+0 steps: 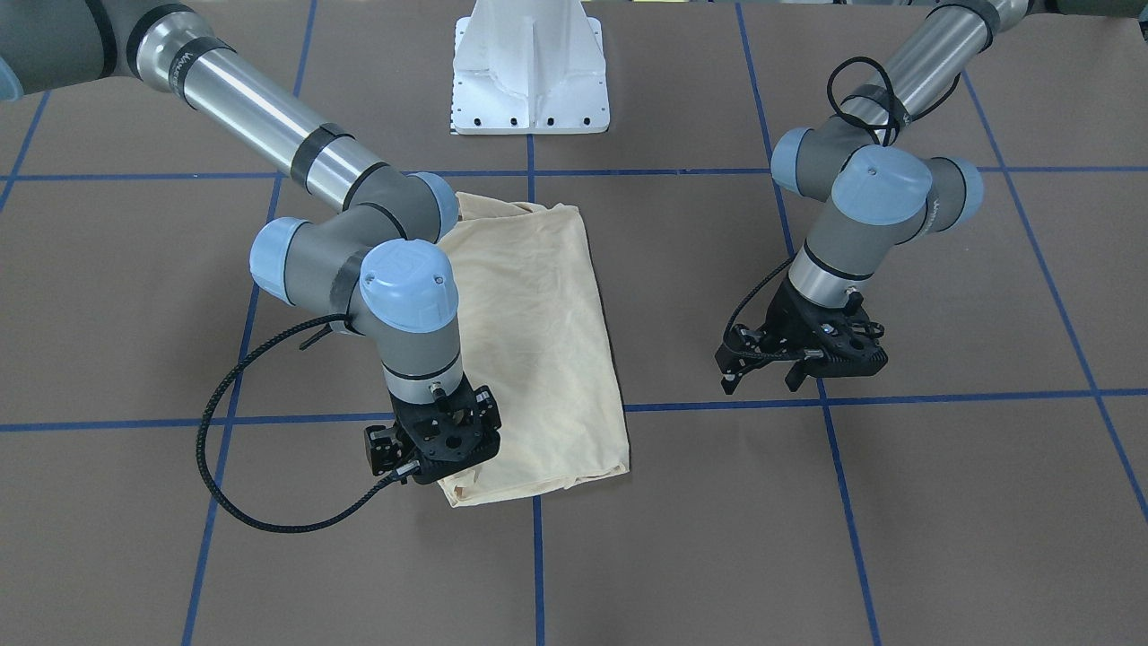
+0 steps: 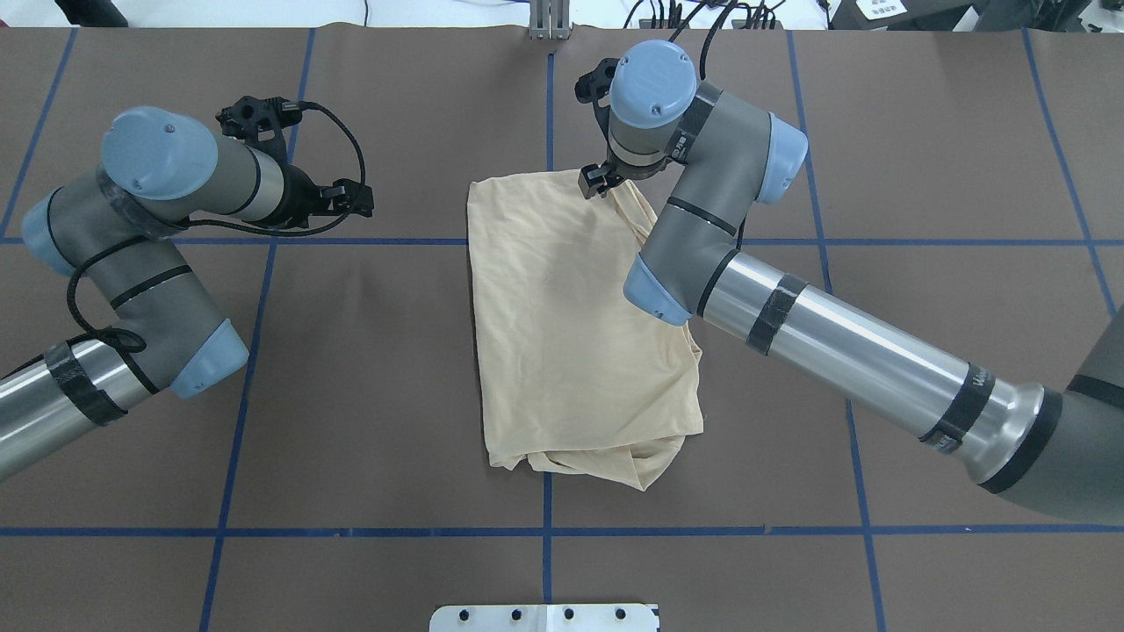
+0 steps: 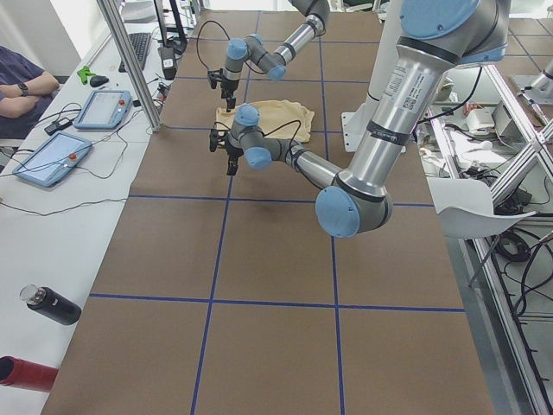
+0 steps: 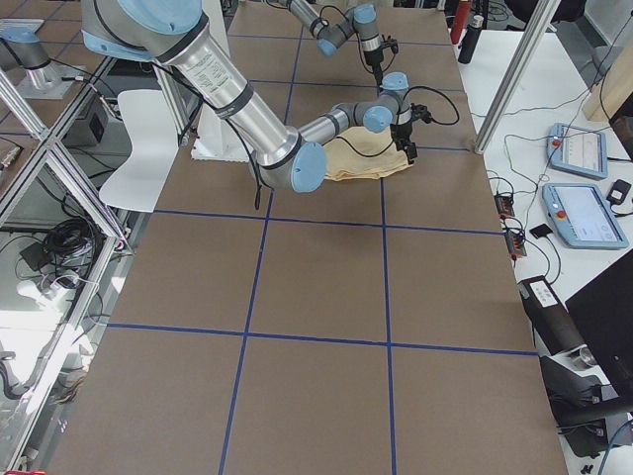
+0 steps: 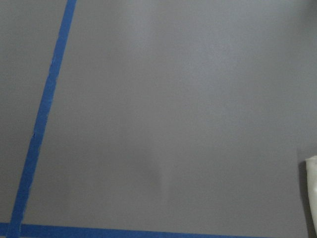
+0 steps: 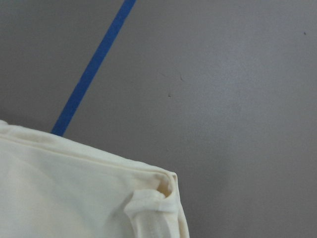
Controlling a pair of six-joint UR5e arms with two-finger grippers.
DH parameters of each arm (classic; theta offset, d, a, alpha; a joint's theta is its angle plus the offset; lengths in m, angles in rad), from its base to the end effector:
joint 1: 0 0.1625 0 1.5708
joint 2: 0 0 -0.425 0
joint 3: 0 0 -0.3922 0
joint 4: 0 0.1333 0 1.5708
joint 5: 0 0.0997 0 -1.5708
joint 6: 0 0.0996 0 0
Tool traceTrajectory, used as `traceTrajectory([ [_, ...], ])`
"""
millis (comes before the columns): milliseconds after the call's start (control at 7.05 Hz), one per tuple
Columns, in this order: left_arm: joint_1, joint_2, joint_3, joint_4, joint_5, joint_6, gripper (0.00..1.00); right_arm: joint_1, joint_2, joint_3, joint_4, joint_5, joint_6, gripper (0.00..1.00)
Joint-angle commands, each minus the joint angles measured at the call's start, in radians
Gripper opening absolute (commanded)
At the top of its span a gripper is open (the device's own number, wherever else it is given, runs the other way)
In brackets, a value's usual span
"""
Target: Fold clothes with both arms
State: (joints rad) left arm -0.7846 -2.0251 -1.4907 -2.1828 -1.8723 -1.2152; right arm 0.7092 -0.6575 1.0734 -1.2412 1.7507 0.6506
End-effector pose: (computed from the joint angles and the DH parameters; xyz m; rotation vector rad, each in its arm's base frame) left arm 0.4121 -0.5580 0.3704 0.2958 0.9747 -0.2428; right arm -0.5584 -0.6313 0.2682 0.4245 -0.6367 -0.2677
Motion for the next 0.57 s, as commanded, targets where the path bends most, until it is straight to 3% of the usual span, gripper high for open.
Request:
traceTrajectory([
  [0,-0.001,0.0,0.001,0.0,-0.001,0.0,1.0,-0.008,-0.011,-0.018,0.006,-0.008,0.014,1.0],
  [426,0.001,0.0,0.004,0.002,0.001,-0.001,1.0,0.002,-0.013,-0.033,0.006,-0.008,0.017,1.0],
])
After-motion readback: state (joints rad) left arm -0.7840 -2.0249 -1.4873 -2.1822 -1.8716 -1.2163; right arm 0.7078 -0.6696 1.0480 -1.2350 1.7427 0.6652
